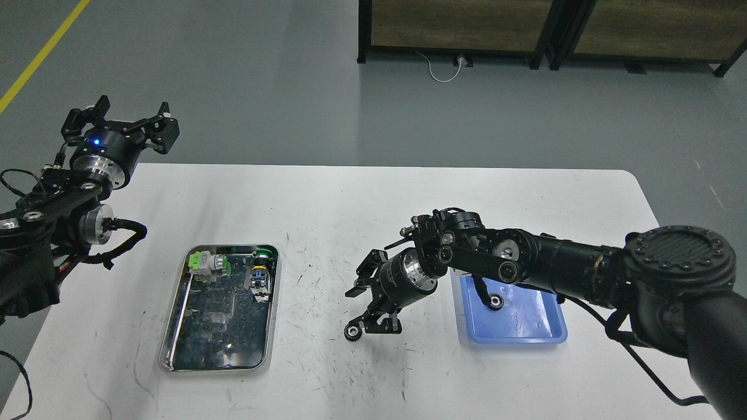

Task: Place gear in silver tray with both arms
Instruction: 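Release the gear onto the table between the trays, raise right gripper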

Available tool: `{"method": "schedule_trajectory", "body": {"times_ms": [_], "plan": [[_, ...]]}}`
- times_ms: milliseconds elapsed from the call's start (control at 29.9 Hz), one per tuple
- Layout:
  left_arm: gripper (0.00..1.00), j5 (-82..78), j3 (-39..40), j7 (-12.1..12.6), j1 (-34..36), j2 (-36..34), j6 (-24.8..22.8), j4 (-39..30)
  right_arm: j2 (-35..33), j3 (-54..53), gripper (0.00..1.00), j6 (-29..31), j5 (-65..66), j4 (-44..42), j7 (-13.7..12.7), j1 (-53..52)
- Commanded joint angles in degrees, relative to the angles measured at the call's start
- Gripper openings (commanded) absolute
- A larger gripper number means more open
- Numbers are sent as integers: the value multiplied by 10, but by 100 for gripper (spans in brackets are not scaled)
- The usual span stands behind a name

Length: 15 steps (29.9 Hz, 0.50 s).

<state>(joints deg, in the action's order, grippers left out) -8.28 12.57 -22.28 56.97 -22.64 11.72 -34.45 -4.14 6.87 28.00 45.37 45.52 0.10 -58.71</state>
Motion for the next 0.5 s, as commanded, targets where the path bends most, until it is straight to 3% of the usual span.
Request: {"method": "schedule_trajectory", "body": {"times_ms": [0, 100, 301, 468], "plan": [[100, 0, 2, -13, 0, -8, -2, -3, -28, -22, 75, 0, -4, -22, 0, -1], [100, 0, 1, -32, 1, -11, -15, -4, -80, -62, 77, 0, -5, -42, 0, 0], [99, -1, -1, -38, 4, -32, -49, -20, -209, -198, 79, 0, -26, -41, -1, 25], [98, -31, -5, -57, 6, -57, -85, -63, -278, -306, 81, 0, -53, -42, -4, 62]]}}
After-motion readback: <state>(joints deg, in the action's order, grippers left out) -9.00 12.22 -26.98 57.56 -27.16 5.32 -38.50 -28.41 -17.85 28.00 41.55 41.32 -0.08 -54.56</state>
